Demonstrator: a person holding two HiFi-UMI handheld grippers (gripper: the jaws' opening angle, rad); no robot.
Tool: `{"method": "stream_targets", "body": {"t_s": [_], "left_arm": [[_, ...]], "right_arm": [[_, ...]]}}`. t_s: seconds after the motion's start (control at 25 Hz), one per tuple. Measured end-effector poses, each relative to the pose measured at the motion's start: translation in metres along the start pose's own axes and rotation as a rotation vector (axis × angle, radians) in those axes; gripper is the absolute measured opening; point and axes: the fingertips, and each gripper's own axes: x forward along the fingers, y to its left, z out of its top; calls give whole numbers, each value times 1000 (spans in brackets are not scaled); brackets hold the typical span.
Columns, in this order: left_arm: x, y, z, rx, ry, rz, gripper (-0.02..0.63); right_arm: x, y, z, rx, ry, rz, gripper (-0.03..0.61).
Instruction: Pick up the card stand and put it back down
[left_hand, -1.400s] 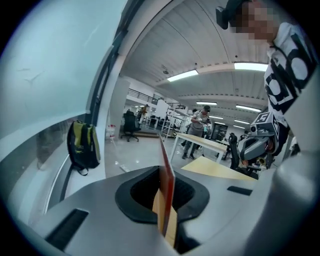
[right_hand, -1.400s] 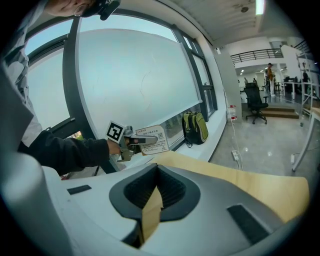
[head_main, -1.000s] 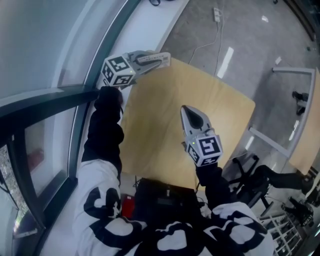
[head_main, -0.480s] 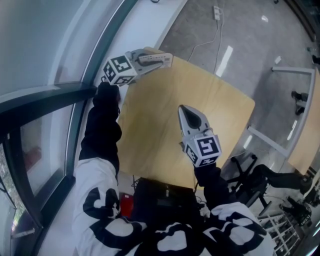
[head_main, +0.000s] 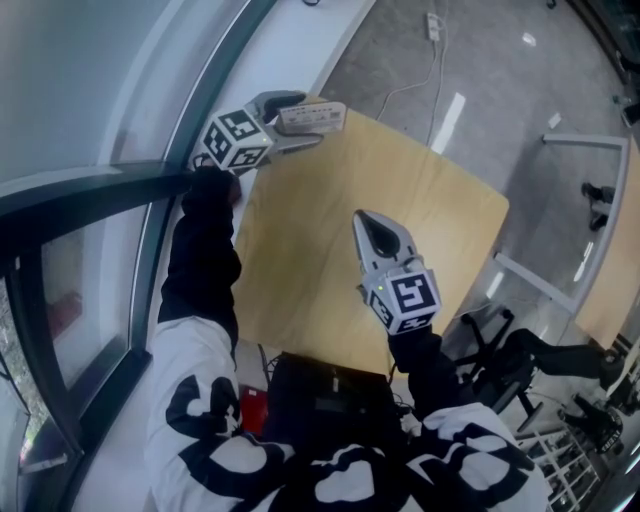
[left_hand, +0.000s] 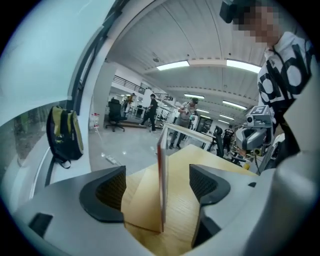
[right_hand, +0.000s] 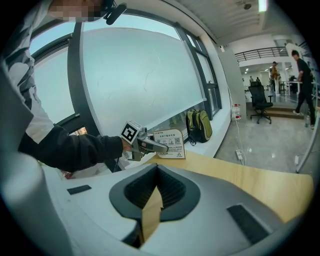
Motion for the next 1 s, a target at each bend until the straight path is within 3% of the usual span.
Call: {"method": "stream_targets", "body": {"t_s": [0.28,0.48,0.8,1.0], "left_arm": [[-29,9,-17,-10,31,142,400],[-56,1,-27,-81,5,224,400],[-116,-66,-34,-125,8,388,399],[-156,-104,-1,-138,-131,493,393]], "right_arm": [[-6,10,3,-16,-15,25,17],[-18,7,5,-20,-21,7,17],[-71,35,10,-41,-67,16,17],[-105,50,13,-33,-102,0,17]]}}
